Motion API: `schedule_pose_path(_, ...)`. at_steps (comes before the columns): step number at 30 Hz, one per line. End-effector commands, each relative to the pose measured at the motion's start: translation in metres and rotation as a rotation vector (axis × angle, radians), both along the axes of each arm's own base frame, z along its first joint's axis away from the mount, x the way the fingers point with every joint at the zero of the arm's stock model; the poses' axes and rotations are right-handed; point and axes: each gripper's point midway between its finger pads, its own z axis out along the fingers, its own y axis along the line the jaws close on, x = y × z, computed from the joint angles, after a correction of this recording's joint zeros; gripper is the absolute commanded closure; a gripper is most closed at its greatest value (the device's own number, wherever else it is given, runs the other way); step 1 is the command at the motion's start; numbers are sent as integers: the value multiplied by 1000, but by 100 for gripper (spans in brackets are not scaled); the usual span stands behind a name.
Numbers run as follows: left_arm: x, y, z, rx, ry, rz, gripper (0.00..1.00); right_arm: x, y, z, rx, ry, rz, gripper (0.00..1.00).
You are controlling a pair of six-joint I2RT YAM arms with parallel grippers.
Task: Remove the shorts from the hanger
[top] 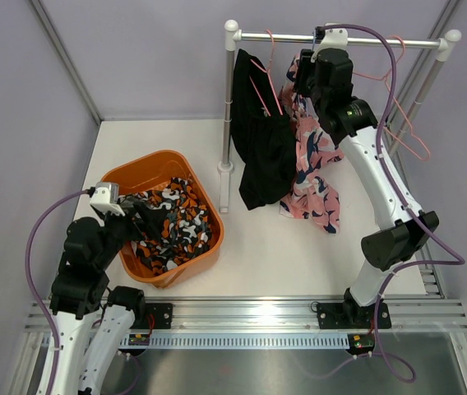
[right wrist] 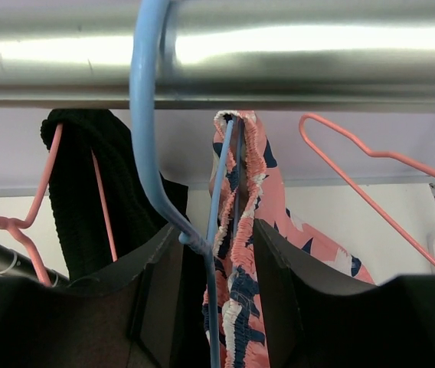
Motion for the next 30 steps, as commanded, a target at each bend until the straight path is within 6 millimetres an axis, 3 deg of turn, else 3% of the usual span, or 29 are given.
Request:
schedule_pose_path(1,1,1,4,10,-33,2,1,0,-2,33,23,-96,-22,54)
schedule_pose_path(6,0,1,5,9,-39,2,1,2,-4,33,11,-92,-32,63)
schedule_pose_path(10,-2,1,7,7,-49,0,1,1,-6,37,2,-100,-40,77)
schedule_pose_path(14,-3,0,8,6,-57,-4,1,2,-7,38,-11,-90,-49,100)
schedule_pose_path(21,-4,-1,8,5,-57,-11,1,-2,-10,48,-3,-110,-49,100)
schedule_pose_path(30,-2,-1,7,8,-48,-9,1,-21,-13,79,32,-161,-29,100)
